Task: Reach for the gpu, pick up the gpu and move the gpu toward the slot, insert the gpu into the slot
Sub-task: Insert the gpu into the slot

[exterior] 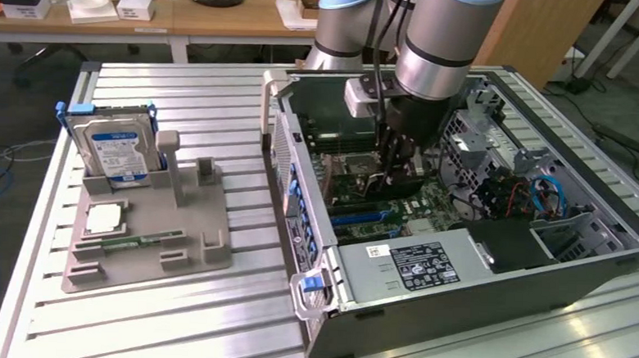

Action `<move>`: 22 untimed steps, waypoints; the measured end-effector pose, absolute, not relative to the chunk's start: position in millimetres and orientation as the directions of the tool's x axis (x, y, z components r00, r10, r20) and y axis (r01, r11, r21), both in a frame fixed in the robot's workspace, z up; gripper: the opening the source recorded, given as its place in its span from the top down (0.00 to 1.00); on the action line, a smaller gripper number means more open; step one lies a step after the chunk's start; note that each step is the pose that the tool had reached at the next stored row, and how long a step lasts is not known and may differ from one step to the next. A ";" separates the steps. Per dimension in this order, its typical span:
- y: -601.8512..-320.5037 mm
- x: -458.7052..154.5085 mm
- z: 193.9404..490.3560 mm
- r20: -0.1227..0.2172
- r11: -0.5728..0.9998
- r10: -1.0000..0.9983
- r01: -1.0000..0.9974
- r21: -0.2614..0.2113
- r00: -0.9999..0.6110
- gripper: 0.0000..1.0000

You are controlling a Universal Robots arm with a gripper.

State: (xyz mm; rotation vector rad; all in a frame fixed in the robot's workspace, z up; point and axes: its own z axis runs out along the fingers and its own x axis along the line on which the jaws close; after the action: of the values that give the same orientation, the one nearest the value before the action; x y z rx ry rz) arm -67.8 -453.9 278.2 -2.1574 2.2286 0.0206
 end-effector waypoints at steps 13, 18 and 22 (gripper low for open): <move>-464.8 -74.9 273.6 -0.036 0.033 -0.999 -0.999 -0.018 -0.032 0.74; -465.8 -79.5 269.9 -0.036 0.033 -0.999 -0.999 -0.018 -0.032 0.74; -465.8 -83.0 268.4 -0.036 0.033 -0.999 -0.999 -0.018 -0.032 0.74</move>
State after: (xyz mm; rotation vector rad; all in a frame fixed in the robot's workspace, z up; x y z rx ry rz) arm -83.0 -465.8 268.4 -2.1583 2.2297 0.0180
